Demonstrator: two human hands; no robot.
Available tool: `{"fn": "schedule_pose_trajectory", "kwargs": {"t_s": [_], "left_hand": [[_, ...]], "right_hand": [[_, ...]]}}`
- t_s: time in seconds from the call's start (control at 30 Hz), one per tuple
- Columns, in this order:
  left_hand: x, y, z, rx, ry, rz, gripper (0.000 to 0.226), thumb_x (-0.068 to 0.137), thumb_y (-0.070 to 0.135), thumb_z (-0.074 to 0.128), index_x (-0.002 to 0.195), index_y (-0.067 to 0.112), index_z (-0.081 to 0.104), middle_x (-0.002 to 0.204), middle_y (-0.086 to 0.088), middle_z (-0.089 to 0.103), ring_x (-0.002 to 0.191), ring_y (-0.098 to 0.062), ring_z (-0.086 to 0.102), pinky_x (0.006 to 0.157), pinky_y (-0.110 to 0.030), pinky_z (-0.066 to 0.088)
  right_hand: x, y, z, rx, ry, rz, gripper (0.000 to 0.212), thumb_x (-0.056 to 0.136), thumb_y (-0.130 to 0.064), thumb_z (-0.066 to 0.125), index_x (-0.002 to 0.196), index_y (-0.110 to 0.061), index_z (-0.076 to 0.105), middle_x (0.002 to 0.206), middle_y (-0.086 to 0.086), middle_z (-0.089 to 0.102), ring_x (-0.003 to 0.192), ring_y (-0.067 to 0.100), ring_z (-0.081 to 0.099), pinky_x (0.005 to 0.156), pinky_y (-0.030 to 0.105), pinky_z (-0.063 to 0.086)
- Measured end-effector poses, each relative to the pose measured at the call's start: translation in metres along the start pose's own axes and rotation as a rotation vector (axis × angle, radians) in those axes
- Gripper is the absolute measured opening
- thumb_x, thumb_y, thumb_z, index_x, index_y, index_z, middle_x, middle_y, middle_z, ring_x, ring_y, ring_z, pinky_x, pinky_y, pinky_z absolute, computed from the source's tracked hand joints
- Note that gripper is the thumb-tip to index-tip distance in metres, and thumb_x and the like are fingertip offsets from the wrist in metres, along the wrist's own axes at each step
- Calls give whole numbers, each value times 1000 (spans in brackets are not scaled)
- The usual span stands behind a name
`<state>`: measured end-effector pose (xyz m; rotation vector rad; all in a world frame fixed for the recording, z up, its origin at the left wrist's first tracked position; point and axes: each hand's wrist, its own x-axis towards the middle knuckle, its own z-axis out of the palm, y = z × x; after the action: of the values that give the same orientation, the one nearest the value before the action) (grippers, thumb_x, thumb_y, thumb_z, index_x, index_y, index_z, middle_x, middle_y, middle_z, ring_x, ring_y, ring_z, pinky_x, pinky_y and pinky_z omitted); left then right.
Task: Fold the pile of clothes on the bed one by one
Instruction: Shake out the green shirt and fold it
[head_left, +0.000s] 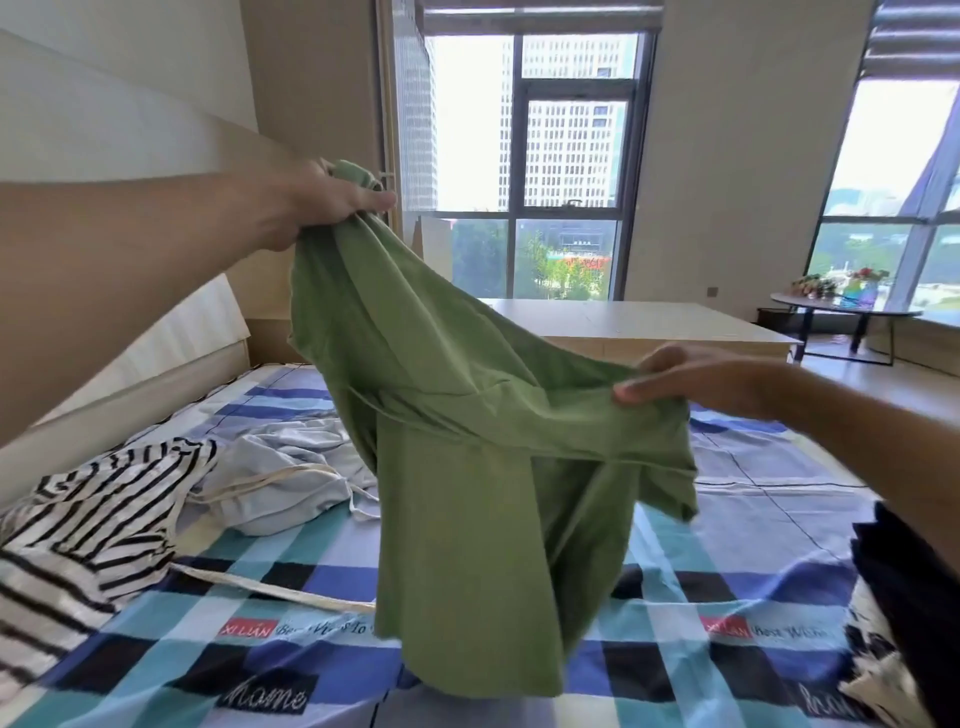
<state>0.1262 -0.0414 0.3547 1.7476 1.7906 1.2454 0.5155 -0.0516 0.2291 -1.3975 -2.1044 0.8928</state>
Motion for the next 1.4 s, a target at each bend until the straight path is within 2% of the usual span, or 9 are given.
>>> {"fn": "schedule_pose_trajectory", "kwargs": {"t_s": [0.13,0.27,0.5,0.67,0.77,0.93,1.07,1.27,1.4], "left_hand": [[0,-7,-8,-53,-233,35,106,51,60,93,137,11,56,124,-9,64,110,-26,63,94,-41,56],[-6,-3,-1,-81,-466,130,87,47,59,94,118,15,68,107,-2,66,101,-22,63,82,-32,56],[-27,-9,26,-73,-510,136,98,27,66,94,107,17,67,96,2,71,87,-14,70,73,-28,59],[-73,-75,95,27,-572,54,44,74,32,86,112,18,70,109,-3,72,105,-20,67,94,-35,55],[-119,-127,146,105,-626,35,32,83,24,82,112,22,70,103,0,69,100,-18,65,82,-25,55],[-178,-184,188,-54,-740,26,33,75,28,86,106,28,73,95,4,73,91,-8,67,86,-29,56],[-200,-203,192,-224,-1038,-8,45,75,48,76,116,30,72,108,2,69,99,-12,63,91,-27,49],[-209,-210,232,37,-729,204,21,86,39,77,106,34,72,97,17,67,94,-3,62,80,-15,45],[-210,-209,253,170,-665,336,53,80,44,76,129,35,57,120,24,52,115,4,47,100,-15,38]], "right_hand": [[-1,-22,-40,82,136,-98,49,62,-55,85,85,-13,78,96,7,75,91,20,66,94,37,48],[2,-25,-44,192,126,-104,27,74,-42,77,76,-15,77,86,7,73,81,21,65,73,28,55],[-3,26,19,131,55,12,33,93,-38,60,95,-8,73,89,13,72,80,22,67,76,35,56],[-23,105,117,43,-205,58,38,94,-43,66,80,-8,61,73,11,46,62,19,43,55,30,34],[-40,148,169,48,-329,55,38,86,-52,67,72,-17,64,70,5,45,67,18,41,61,32,32],[-54,206,200,77,347,164,12,89,-9,70,95,-19,68,94,6,64,90,20,60,81,24,46],[-64,223,197,313,228,407,51,89,-11,71,134,-23,48,112,17,67,105,30,66,98,47,53],[-68,187,194,569,180,313,28,83,3,74,109,-6,68,98,16,76,91,29,71,84,39,59],[-75,164,194,415,241,40,18,84,7,69,77,-8,62,77,9,58,69,11,54,63,23,46]]}}
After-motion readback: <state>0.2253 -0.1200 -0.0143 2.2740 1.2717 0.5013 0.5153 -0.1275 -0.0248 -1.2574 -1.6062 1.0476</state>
